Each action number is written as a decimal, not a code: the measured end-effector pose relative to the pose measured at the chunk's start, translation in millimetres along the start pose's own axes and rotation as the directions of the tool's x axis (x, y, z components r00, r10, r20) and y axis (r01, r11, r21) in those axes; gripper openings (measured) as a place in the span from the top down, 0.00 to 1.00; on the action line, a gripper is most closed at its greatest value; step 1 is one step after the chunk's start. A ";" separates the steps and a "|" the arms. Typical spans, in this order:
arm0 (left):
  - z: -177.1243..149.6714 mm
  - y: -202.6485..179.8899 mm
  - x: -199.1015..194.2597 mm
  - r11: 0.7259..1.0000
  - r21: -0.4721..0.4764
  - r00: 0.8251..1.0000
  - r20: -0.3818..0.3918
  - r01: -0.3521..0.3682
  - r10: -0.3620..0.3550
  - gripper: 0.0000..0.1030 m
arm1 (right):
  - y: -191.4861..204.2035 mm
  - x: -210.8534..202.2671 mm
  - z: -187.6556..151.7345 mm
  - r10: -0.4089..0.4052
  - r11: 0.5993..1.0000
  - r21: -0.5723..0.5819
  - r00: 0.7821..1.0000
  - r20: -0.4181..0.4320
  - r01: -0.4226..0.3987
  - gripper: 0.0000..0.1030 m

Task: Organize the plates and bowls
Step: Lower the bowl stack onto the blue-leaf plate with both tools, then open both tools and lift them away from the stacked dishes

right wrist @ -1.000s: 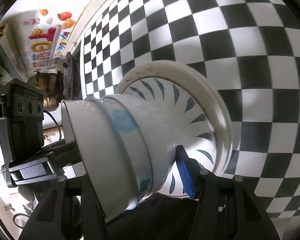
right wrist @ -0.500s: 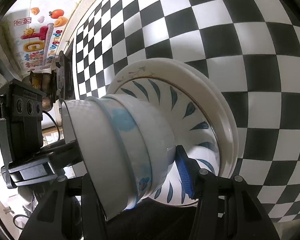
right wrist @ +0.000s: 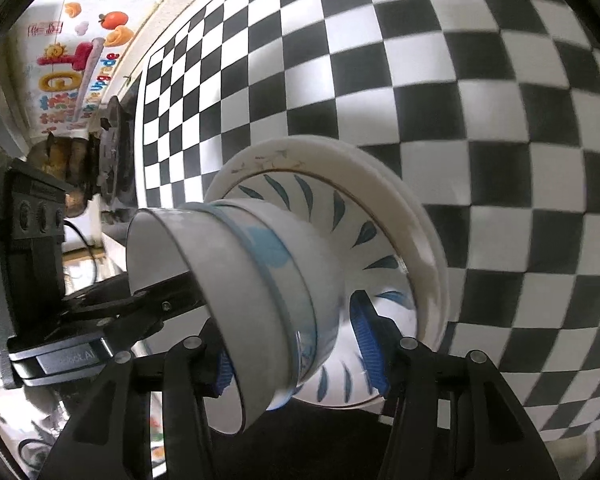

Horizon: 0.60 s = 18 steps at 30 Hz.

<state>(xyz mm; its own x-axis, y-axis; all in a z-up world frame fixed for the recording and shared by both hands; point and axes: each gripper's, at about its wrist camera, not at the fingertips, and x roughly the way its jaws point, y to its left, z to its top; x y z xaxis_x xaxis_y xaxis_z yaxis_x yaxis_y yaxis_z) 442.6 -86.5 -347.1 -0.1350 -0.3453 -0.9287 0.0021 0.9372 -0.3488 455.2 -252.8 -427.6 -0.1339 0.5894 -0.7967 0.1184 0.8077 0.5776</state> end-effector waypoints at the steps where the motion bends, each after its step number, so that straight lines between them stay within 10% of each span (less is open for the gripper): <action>1: -2.4 -1.1 -2.3 1.000 0.005 1.000 0.009 -0.018 0.017 0.48 | 2.0 -2.3 -1.0 -0.018 1.000 -0.008 1.000 0.007 0.018 0.46; 18: -54.4 -10.7 -57.7 0.971 0.031 0.946 0.237 -0.237 0.223 0.37 | 57.1 -69.2 -51.9 -0.280 0.937 -0.148 0.934 0.222 0.316 0.46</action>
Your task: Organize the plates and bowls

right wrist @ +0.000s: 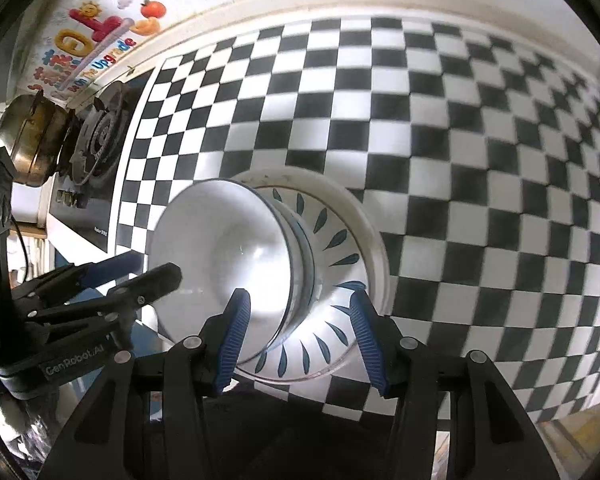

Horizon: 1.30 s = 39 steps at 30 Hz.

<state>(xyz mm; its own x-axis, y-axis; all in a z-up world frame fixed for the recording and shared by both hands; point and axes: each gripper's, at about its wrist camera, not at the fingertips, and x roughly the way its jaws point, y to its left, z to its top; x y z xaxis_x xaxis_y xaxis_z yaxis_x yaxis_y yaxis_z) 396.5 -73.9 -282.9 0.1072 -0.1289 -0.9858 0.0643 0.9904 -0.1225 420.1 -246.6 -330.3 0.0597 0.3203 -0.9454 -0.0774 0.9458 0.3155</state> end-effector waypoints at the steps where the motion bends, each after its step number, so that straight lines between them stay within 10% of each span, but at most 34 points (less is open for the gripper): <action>1: -1.7 0.0 -6.6 1.000 0.005 1.000 0.024 -0.014 0.014 0.29 | 3.0 -7.2 -2.4 -0.008 1.000 -0.003 1.000 0.014 0.008 0.46; 6: -10.2 1.6 -41.9 0.999 0.000 0.989 0.141 -0.046 0.045 0.13 | 18.4 -43.4 -18.8 -0.051 0.999 -0.008 0.995 0.090 0.052 0.18; 17: -38.5 -2.1 -116.2 0.996 0.004 0.936 0.341 -0.092 0.085 0.12 | 36.8 -131.0 -64.1 -0.194 0.981 0.065 0.920 0.340 0.182 0.12; 39: -161.9 -77.8 -241.0 0.993 -0.033 0.802 0.586 -0.117 0.114 0.12 | 62.2 -287.5 -202.2 -0.191 0.970 0.006 0.739 0.647 0.245 0.12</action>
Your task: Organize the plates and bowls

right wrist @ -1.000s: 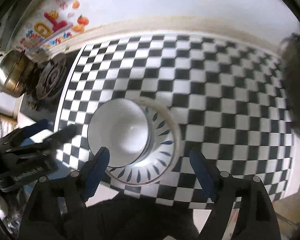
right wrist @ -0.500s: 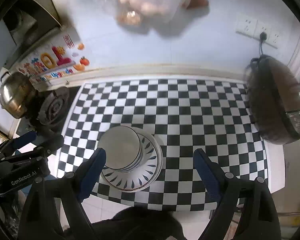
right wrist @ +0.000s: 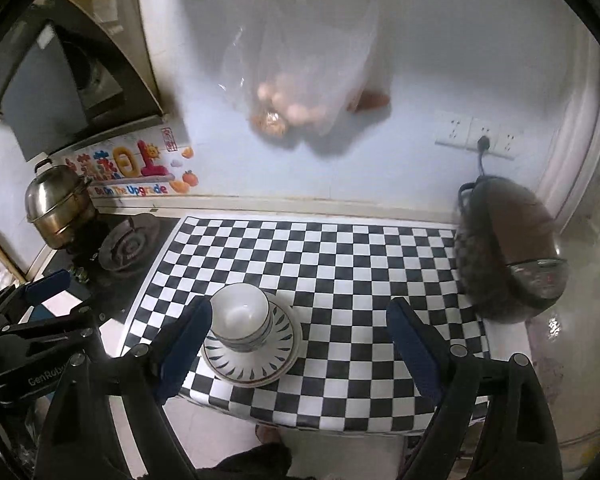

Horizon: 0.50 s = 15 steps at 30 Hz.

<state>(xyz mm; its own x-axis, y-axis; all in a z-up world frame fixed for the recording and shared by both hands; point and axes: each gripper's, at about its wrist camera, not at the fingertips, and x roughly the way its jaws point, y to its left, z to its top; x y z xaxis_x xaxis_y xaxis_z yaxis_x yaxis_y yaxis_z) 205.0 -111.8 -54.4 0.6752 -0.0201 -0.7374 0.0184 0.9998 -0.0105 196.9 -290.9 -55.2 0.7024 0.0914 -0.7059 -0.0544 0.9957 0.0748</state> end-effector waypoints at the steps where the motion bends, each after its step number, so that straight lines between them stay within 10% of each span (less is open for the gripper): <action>1: -4.9 -2.1 -8.4 1.000 -0.002 1.000 0.009 -0.008 0.008 0.12 | -1.2 -10.6 -4.5 0.002 1.000 -0.009 1.000 0.008 -0.002 0.12; 15: -49.0 -4.9 -96.9 0.999 0.012 0.995 0.084 -0.048 0.047 0.12 | 15.1 -109.3 -46.1 -0.009 0.999 -0.045 0.996 0.088 0.013 0.12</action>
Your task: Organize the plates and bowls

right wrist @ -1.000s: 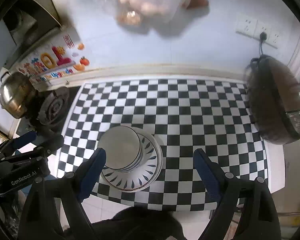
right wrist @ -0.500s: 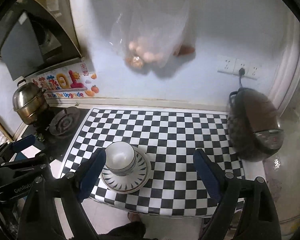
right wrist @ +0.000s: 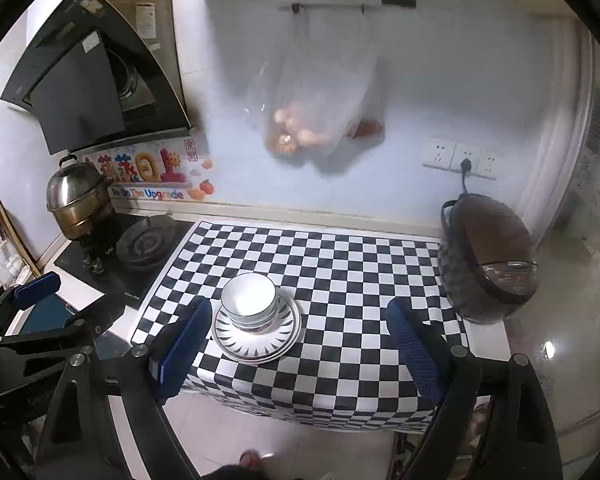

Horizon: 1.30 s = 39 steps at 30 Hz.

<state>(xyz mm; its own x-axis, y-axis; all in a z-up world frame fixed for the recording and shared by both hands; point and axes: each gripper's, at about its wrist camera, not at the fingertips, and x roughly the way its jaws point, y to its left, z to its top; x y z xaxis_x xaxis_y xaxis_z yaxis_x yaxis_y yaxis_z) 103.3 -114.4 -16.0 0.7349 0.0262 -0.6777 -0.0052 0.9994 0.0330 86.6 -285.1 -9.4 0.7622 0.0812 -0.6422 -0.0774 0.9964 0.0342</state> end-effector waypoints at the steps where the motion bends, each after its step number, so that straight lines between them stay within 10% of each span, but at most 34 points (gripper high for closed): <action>1: -0.8 2.8 -4.7 1.000 0.003 1.000 0.008 0.008 -0.008 0.12 | 3.3 -6.1 -1.8 -0.010 1.000 -0.002 1.000 0.007 0.010 0.12; 39: -31.8 56.4 -57.2 1.000 0.010 0.998 0.058 0.027 -0.027 0.12 | 57.8 -58.9 -38.3 -0.098 0.995 0.036 0.995 0.014 0.097 0.12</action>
<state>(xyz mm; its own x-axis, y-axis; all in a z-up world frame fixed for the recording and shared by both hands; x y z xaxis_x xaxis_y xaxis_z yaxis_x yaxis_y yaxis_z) 39.4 -58.9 1.3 0.7730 -0.0021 -0.6344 0.0214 0.9995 0.0227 12.7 -233.2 1.1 0.7749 -0.0164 -0.6318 0.0201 0.9998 -0.0013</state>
